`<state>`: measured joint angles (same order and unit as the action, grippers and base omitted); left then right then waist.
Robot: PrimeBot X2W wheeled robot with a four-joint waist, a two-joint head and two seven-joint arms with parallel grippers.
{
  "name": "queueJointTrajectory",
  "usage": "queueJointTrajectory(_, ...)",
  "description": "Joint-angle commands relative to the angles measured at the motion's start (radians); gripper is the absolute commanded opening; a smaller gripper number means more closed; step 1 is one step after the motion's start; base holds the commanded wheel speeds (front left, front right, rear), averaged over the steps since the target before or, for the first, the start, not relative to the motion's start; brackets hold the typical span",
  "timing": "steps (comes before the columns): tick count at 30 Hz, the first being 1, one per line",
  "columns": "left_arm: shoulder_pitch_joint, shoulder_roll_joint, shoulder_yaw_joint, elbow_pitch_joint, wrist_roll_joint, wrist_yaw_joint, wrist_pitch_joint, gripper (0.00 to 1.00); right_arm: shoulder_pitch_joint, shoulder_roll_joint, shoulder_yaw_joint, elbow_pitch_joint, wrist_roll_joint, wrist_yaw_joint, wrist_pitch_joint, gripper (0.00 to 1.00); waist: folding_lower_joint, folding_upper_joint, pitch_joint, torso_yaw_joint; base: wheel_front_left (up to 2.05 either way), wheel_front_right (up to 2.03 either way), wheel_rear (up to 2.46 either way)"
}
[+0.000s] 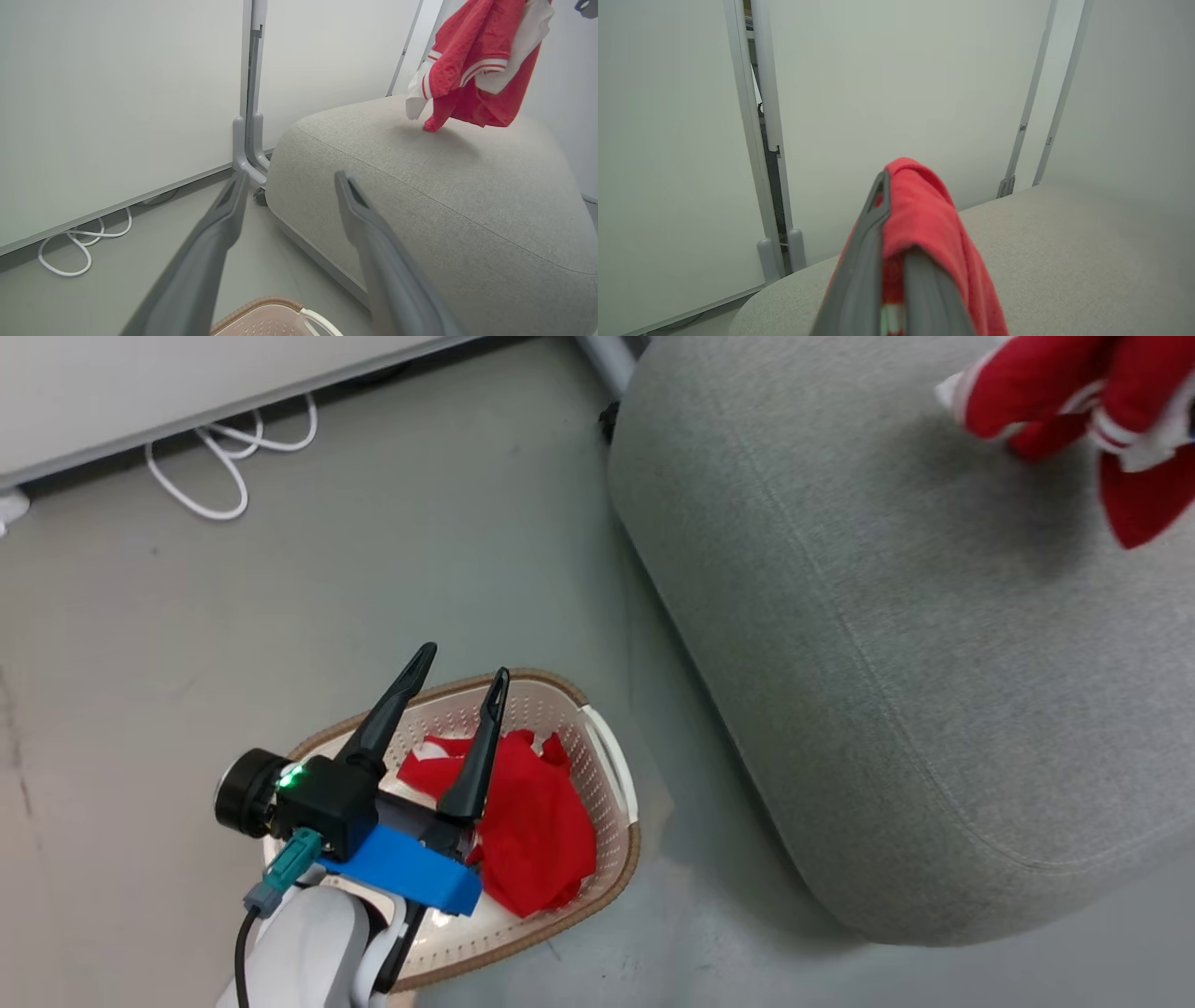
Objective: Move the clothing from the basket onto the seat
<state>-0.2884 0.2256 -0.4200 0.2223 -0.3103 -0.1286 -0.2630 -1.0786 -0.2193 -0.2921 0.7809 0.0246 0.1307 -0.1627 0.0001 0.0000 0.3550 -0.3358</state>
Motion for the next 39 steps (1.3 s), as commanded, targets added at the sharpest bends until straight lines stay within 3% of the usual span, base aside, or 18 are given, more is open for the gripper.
queueJointTrajectory(1, -0.040, 0.009, -0.004, -0.013, 0.003, -0.002, -0.003, 1.00, -0.023, -0.032, -0.061, 0.010, -0.027, 0.000, -0.003, 0.00, -0.0001, 0.0000, 0.098, 0.094, 0.00, 0.00, 0.00)
queueJointTrajectory(8, -0.113, 0.019, -0.021, -0.044, 0.012, -0.002, -0.003, 1.00, 0.041, -0.124, -0.251, 0.050, -0.143, 0.000, -0.022, 0.00, -0.0001, 0.0000, 0.213, 0.177, 0.00, 0.00, 0.00)
queueJointTrajectory(14, -0.141, 0.002, -0.040, -0.029, 0.004, -0.002, -0.003, 1.00, 0.108, -0.111, -0.390, 0.093, -0.240, 0.000, -0.045, 0.00, -0.0001, 0.0000, 0.222, 0.214, 0.00, 0.00, 0.00)
queueJointTrajectory(22, -0.108, -0.005, -0.030, -0.016, -0.006, -0.002, -0.003, 1.00, 0.138, -0.086, -0.448, 0.118, -0.321, 0.000, -0.073, 0.00, -0.0001, 0.0000, 0.165, 0.219, 0.00, 0.00, 0.00)
queueJointTrajectory(23, -0.106, -0.005, -0.028, -0.014, -0.007, -0.002, -0.003, 1.00, 0.140, -0.084, -0.449, 0.120, -0.332, 0.000, -0.076, 0.05, -0.0001, 0.0000, 0.159, 0.217, 0.00, 0.00, 0.00)
queueJointTrajectory(24, -0.104, -0.006, -0.027, -0.012, -0.006, -0.002, -0.003, 1.00, 0.145, -0.081, -0.449, 0.121, -0.339, 0.000, -0.078, 0.22, -0.0001, 0.0000, 0.154, 0.214, 0.00, 0.00, 0.00)
queueJointTrajectory(25, -0.101, -0.007, -0.026, -0.010, -0.006, -0.002, -0.003, 1.00, 0.150, -0.074, -0.451, 0.124, -0.347, 0.000, -0.079, 0.69, -0.0001, 0.0000, 0.146, 0.211, 0.00, 0.00, 0.00)
queueJointTrajectory(26, -0.096, -0.010, -0.025, -0.009, -0.008, -0.002, -0.003, 1.00, 0.152, -0.071, -0.453, 0.127, -0.353, 0.000, -0.080, 1.00, -0.0001, 0.0000, 0.138, 0.210, 0.00, 0.00, 0.00)
queueJointTrajectory(39, 0.008, -0.064, 0.000, 0.027, -0.041, -0.002, -0.003, 1.00, 0.274, -0.039, -0.389, 0.151, -0.383, 0.000, -0.098, 1.00, -0.0001, 0.0000, -0.070, 0.205, 0.00, 0.00, 0.00)
